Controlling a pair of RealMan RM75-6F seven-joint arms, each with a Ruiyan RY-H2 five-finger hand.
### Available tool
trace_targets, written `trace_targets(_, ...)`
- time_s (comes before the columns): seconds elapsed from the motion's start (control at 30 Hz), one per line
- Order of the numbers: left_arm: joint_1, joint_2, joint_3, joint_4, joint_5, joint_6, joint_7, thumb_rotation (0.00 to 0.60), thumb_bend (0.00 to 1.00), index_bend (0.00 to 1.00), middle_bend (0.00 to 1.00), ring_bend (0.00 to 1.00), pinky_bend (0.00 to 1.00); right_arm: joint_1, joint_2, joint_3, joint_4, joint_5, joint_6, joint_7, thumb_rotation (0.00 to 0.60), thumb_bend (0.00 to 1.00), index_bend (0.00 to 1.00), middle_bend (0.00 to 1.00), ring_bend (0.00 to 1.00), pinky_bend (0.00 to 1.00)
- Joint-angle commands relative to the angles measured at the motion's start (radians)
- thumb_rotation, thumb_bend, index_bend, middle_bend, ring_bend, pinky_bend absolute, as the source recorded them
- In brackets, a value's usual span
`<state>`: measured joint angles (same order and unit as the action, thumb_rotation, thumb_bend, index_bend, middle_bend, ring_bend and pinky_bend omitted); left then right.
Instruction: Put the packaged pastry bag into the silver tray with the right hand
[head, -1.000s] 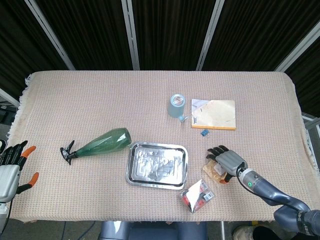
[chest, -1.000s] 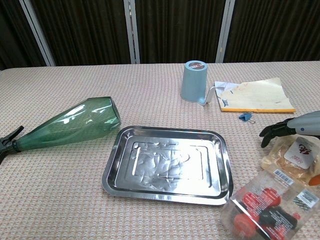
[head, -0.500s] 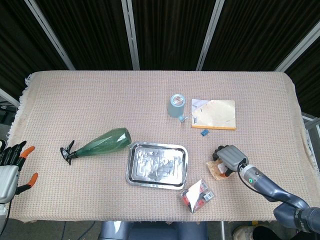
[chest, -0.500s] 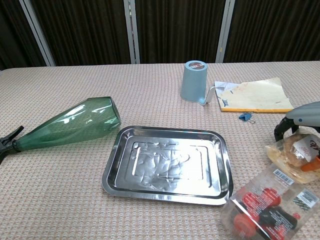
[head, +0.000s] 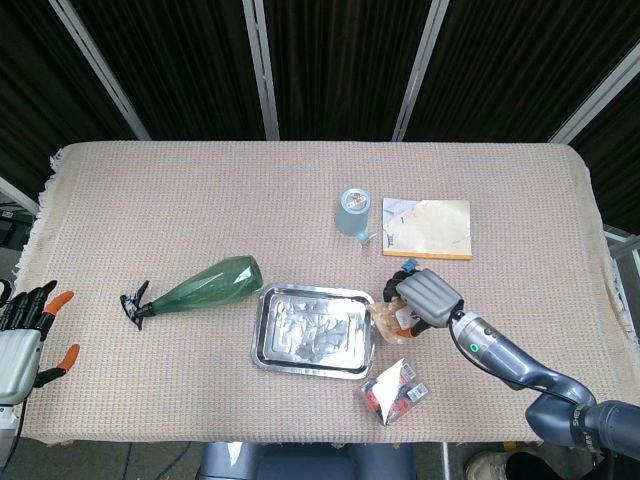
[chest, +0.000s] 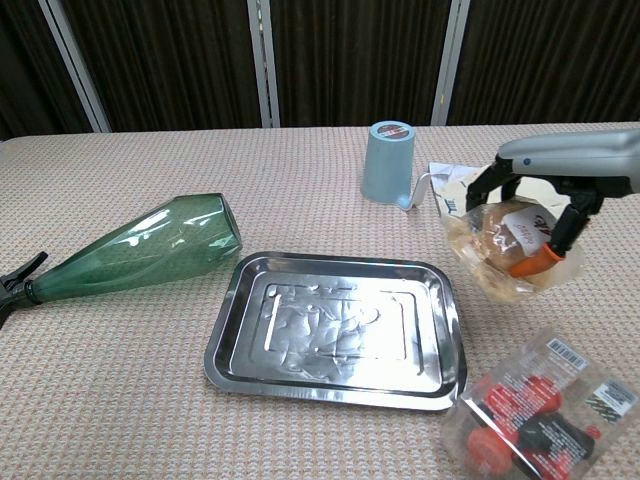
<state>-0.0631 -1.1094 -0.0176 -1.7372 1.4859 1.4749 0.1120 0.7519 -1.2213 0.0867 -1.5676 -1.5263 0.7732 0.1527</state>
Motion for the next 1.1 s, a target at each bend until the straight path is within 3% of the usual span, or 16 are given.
trace_targets(0.03,0.0,0.0,0.0,0.002,-0.002,-0.001,-0.002,0.6,0.34,0.14,0.0,0.0,0.0,0.022,-0.024,0.017,-0.007,0.011,-0.008,0.013,0.6,0.2,0.55,0.38,0.26,0.37)
trace_targets(0.13,0.004,-0.001,0.001,0.012,-0.011,-0.003,-0.01,0.6,0.34,0.14,0.0,0.0,0.0,0.071,-0.079,0.048,-0.004,0.032,-0.042,0.013,0.6,0.2,0.54,0.38,0.26,0.37)
trace_targets(0.43,0.004,-0.007,0.001,0.024,-0.02,-0.009,-0.02,0.6,0.34,0.14,0.0,0.0,0.0,0.128,-0.165,0.065,0.008,0.078,-0.082,-0.009,0.6,0.19,0.49,0.35,0.23,0.37)
trace_targets(0.47,0.004,-0.007,0.001,0.025,-0.02,-0.008,-0.02,0.6,0.34,0.14,0.0,0.0,0.0,0.133,-0.174,0.066,0.014,0.088,-0.086,-0.018,0.6,0.19,0.46,0.33,0.21,0.36)
trace_targets(0.6,0.006,-0.005,0.0,0.029,-0.026,-0.009,-0.025,0.6,0.34,0.14,0.0,0.0,0.0,0.15,-0.186,0.067,0.015,0.139,-0.115,-0.066,0.6,0.19,0.09,0.07,0.02,0.14)
trace_targets(0.67,0.007,-0.005,0.0,0.03,-0.028,-0.009,-0.026,0.6,0.34,0.14,0.0,0.0,0.0,0.152,-0.175,0.069,0.004,0.164,-0.12,-0.084,0.6,0.17,0.01,0.01,0.0,0.04)
trace_targets(0.73,0.007,-0.004,0.001,0.031,-0.026,-0.008,-0.027,0.6,0.34,0.14,0.0,0.0,0.0,0.147,-0.159,0.075,-0.012,0.183,-0.107,-0.094,0.6,0.16,0.0,0.0,0.0,0.0)
trace_targets(1.03,0.003,-0.003,-0.003,0.02,-0.011,-0.002,-0.022,0.6,0.34,0.14,0.0,0.0,0.0,0.067,0.003,0.076,-0.107,0.196,0.023,-0.14,0.6,0.15,0.0,0.0,0.0,0.0)
trace_targets(1.1,0.002,-0.002,-0.005,0.017,-0.01,0.0,-0.022,0.6,0.34,0.14,0.0,0.0,0.0,0.042,0.031,0.073,-0.118,0.194,0.059,-0.143,0.6,0.15,0.05,0.01,0.0,0.02)
